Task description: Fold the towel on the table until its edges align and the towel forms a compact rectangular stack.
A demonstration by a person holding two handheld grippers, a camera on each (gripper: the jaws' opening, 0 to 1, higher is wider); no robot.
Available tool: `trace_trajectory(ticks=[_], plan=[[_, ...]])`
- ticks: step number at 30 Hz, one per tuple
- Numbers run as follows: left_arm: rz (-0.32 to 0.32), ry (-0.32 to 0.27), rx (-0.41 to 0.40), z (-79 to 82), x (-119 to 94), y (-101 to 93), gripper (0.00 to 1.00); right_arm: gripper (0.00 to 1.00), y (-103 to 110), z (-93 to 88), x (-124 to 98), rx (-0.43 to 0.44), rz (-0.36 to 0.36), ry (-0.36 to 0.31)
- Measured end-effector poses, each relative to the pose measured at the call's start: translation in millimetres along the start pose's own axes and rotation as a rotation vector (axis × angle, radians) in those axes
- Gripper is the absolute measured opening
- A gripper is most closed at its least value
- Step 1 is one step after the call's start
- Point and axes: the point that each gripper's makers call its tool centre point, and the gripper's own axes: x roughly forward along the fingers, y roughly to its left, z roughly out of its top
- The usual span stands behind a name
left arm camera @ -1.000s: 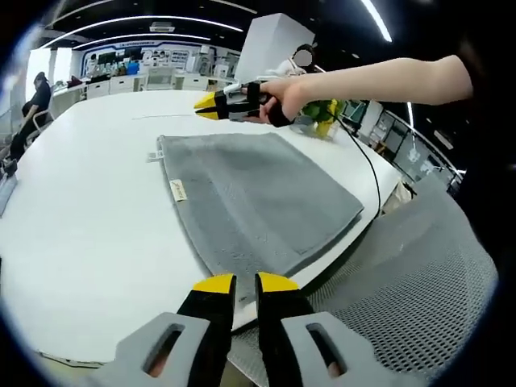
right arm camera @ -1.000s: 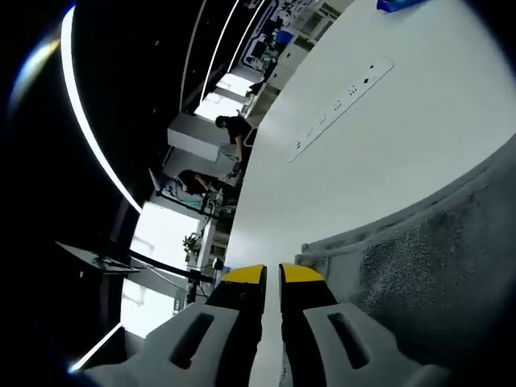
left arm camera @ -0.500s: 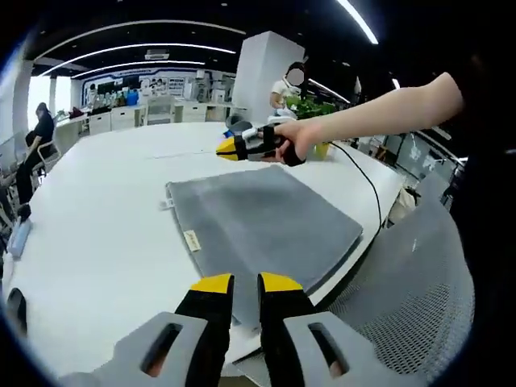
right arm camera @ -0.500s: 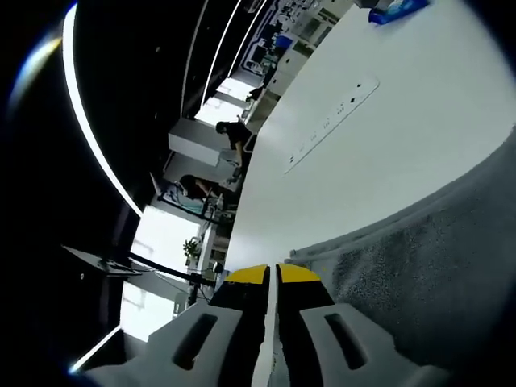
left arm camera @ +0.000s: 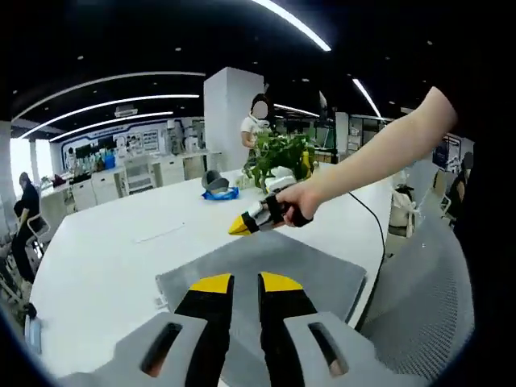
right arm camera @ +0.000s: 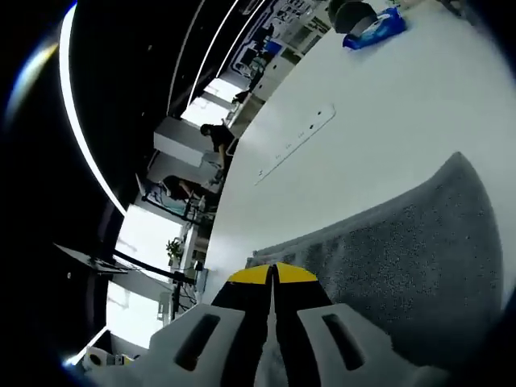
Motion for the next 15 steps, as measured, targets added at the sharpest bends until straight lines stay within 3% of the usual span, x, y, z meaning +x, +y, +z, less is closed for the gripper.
trace_trajectory(ticks=[4, 6, 8, 10, 12, 15], plan=[[-0.202, 0.136, -0.050, -5.2, 24, -41.0, 0.01, 0.00, -7, -1.0, -13, -0.007, -0.008, -0.005], [-0.323, 0.145, 0.050, 0.5, 40, -68.0, 0.01, 0.00, -16, -0.3, -20, -0.026, -0.029, 0.011], [-0.357, 0.132, 0.096, 1.7, 58, -81.5, 0.01, 0.00, -25, 0.7, -25, -0.074, -0.061, 0.024], [-0.376, 0.138, 0.083, -2.3, 72, -91.5, 0.01, 0.00, -27, -2.3, -27, -0.091, -0.080, 0.043], [-0.417, 0.206, 0.026, -17.5, 85, -106.7, 0.01, 0.00, -27, -7.1, -27, -0.110, -0.086, 0.077], [-0.505, 0.320, -0.088, -45.6, 100, -135.5, 0.00, 0.00, -26, -23.1, -25, -0.205, -0.096, 0.179]])
